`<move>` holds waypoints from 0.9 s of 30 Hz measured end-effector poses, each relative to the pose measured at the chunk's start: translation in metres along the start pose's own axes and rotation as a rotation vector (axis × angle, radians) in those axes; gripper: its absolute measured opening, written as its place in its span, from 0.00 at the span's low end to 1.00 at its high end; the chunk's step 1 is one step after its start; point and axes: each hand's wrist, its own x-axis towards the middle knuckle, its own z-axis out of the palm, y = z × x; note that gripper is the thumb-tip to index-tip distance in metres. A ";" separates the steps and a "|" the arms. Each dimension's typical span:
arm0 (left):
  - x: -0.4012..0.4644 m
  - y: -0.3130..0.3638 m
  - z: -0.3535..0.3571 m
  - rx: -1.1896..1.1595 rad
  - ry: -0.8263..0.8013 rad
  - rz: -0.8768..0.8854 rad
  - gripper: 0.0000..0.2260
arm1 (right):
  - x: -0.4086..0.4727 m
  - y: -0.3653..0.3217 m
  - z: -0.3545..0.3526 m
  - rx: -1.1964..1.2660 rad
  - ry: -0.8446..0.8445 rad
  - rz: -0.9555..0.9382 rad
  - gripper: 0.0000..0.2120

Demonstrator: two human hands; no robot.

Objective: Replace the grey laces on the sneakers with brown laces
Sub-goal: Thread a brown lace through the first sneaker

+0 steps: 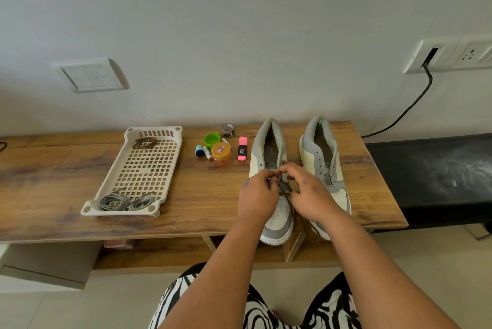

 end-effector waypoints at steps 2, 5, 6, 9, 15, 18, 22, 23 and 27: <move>0.001 0.000 -0.003 0.021 -0.036 0.005 0.12 | -0.002 0.000 -0.001 -0.005 0.003 -0.021 0.29; 0.002 0.001 -0.004 -0.002 -0.094 -0.002 0.14 | -0.004 -0.003 -0.001 0.005 0.041 -0.017 0.28; 0.002 0.001 -0.003 -0.003 -0.105 -0.009 0.14 | -0.005 -0.004 -0.001 0.007 0.058 -0.016 0.27; 0.004 -0.001 -0.002 0.018 -0.121 -0.011 0.11 | -0.004 -0.006 0.000 0.023 0.102 0.012 0.22; 0.007 -0.001 -0.001 -0.128 -0.095 -0.098 0.08 | 0.001 -0.004 0.001 0.074 0.136 0.063 0.19; 0.008 0.004 0.001 -0.151 -0.083 -0.125 0.08 | 0.001 -0.003 0.001 0.095 0.153 0.069 0.17; 0.012 0.007 0.002 -0.159 -0.086 -0.145 0.08 | 0.001 -0.002 0.004 0.200 0.222 0.085 0.13; 0.013 0.006 0.002 -0.191 -0.091 -0.158 0.09 | 0.002 -0.002 0.005 0.234 0.240 0.101 0.12; 0.014 0.004 0.002 -0.281 -0.092 -0.204 0.08 | 0.002 0.002 0.004 0.232 0.207 0.087 0.13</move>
